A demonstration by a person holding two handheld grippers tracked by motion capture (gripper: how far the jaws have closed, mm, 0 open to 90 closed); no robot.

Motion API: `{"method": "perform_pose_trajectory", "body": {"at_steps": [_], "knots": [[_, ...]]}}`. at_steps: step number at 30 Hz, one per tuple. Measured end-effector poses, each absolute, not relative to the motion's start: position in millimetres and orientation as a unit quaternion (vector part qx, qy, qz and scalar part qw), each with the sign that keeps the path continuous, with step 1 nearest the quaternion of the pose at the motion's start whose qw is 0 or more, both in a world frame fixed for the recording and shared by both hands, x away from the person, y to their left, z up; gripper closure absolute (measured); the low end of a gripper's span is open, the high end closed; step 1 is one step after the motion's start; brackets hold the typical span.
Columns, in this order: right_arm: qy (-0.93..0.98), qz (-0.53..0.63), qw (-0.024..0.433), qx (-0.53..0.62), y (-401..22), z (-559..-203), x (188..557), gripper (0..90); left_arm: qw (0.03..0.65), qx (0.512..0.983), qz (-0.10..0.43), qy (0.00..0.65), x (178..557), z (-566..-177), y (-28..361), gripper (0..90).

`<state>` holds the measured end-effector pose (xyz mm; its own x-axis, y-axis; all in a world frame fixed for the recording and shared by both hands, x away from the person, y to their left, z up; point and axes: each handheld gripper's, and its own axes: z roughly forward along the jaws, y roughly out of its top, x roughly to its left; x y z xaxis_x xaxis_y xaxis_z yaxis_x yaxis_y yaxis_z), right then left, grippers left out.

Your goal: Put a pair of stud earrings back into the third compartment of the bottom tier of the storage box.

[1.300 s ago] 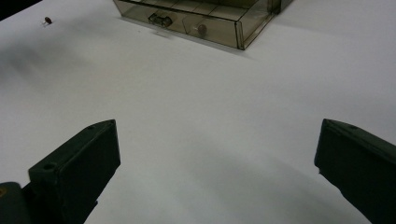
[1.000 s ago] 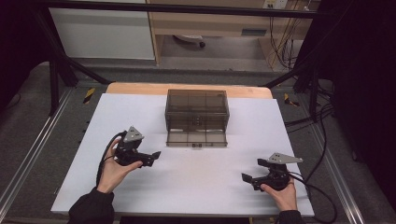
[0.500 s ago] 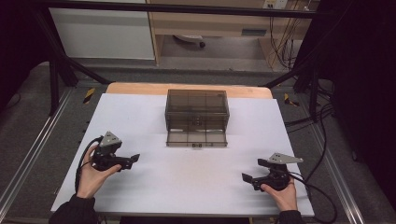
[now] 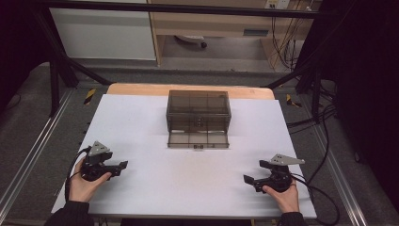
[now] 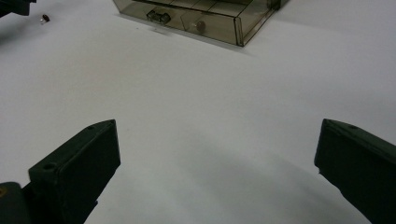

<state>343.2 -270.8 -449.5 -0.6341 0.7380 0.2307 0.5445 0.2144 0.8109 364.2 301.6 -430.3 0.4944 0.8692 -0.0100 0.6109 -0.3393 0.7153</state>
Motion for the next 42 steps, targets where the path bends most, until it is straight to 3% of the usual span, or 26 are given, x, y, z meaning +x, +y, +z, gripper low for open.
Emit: {"method": "perform_pose_trajectory", "body": {"at_steps": [20,36,42], "knots": [[0.772,0.469,0.103,0.416,-271,-449,343,0.7,0.324,0.787,0.178,0.494,365,-441,296,62.0],[0.771,0.471,0.103,0.415,-271,-449,343,0.7,0.317,0.789,0.177,0.495,367,-444,296,80.8],[0.771,0.471,0.103,0.415,-271,-449,343,0.8,0.313,0.794,0.177,0.491,367,-444,296,81.6]]}}
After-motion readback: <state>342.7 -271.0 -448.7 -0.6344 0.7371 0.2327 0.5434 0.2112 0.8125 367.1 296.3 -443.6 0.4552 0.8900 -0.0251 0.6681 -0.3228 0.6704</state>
